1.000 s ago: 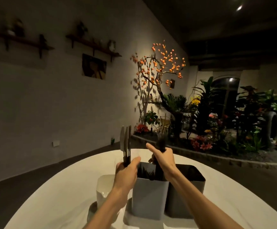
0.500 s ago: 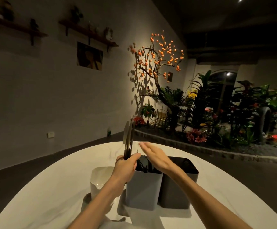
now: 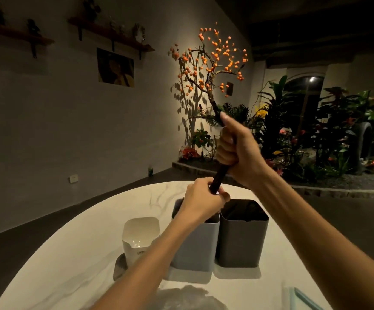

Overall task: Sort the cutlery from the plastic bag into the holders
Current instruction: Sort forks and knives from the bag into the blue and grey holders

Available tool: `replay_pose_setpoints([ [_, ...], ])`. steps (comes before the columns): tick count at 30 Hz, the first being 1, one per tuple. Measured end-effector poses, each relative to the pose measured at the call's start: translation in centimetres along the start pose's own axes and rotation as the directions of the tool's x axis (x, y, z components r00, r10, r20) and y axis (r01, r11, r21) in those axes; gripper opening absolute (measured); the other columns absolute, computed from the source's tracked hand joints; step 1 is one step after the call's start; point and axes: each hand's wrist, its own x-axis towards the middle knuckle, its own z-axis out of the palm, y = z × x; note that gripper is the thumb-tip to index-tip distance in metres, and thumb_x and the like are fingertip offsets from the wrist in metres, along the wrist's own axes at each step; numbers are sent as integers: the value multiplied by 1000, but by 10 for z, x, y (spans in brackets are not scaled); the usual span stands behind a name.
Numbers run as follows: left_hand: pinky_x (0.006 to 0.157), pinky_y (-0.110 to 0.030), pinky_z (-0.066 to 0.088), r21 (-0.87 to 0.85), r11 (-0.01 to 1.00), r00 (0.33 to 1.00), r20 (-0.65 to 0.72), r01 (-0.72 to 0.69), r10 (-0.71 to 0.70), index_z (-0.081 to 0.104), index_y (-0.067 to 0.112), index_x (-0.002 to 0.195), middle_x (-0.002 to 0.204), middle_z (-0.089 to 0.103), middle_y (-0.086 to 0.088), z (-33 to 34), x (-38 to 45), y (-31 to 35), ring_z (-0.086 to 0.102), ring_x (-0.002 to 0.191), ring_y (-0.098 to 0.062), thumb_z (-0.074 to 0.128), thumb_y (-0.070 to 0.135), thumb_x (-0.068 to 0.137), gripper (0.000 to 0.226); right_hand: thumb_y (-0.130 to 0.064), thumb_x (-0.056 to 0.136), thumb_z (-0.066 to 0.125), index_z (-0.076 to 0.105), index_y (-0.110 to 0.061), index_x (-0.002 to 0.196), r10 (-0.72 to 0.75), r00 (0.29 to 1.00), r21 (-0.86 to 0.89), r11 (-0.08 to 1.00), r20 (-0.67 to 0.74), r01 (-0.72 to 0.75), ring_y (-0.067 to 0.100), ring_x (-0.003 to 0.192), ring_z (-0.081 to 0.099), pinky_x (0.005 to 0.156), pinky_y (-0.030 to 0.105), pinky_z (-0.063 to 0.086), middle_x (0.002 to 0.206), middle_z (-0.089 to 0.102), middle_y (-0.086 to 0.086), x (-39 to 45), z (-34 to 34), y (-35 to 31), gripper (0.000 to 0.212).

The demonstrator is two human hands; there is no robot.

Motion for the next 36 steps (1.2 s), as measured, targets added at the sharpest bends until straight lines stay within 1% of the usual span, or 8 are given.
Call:
replay_pose_setpoints([
  [3,88,-38,59,150,984,993,-54,-94,103,58,25,119,107,66,2,4,8,-2,64,97,-14,72,26,86,36,-43,98,55,34,-24,53,-97,967,-7,995,-235,99,9,39,22,38,20,19,45,30,-11,15,-48,-15,53],
  [8,87,-35,58,158,981,987,-98,-111,128,65,23,108,102,66,4,25,9,-14,63,97,-11,68,18,88,21,-45,100,53,41,-22,52,90,917,-94,986,-389,-136,11,41,28,42,24,22,49,32,-6,7,-96,50,54],
  [13,83,-33,58,201,962,969,-127,-185,213,68,24,99,96,67,6,34,9,-16,62,93,-8,66,14,87,16,-35,96,63,62,-9,69,296,870,-30,942,-393,-334,24,64,70,69,33,56,55,60,6,0,-101,102,38],
  [17,80,-27,57,261,932,947,-136,-251,293,68,25,97,98,66,6,31,9,-21,62,92,-8,65,15,88,14,-28,90,72,73,-9,94,108,894,-316,911,-434,-263,22,96,72,91,35,56,88,77,5,6,-113,111,19],
  [21,78,-21,55,211,945,951,-130,-250,280,69,24,94,96,68,4,24,6,-25,63,92,-9,64,10,89,15,-28,92,67,74,-15,97,-61,882,-516,829,-467,-216,12,98,65,73,20,46,96,73,-1,2,-121,107,15],
  [29,69,-25,59,133,942,939,-118,-307,323,76,24,87,92,71,9,-16,-32,-33,66,80,-8,67,2,88,24,-31,94,67,75,-20,98,-261,952,-737,673,-159,61,2,91,68,80,21,55,93,73,-10,-41,-101,81,15],
  [33,61,-26,54,76,959,958,-72,-274,279,76,22,87,86,73,4,-31,-67,-28,62,62,-17,69,5,90,19,-31,95,67,74,-17,102,-21,996,-691,719,86,75,5,87,73,80,25,60,91,76,-5,-89,-72,79,16],
  [36,56,-36,51,98,961,965,58,-260,255,76,24,87,79,71,8,-39,-98,-25,54,54,-17,70,8,89,17,-31,96,67,74,-18,106,131,948,-727,674,292,131,6,88,73,80,23,58,93,77,-5,-128,-48,81,19],
])
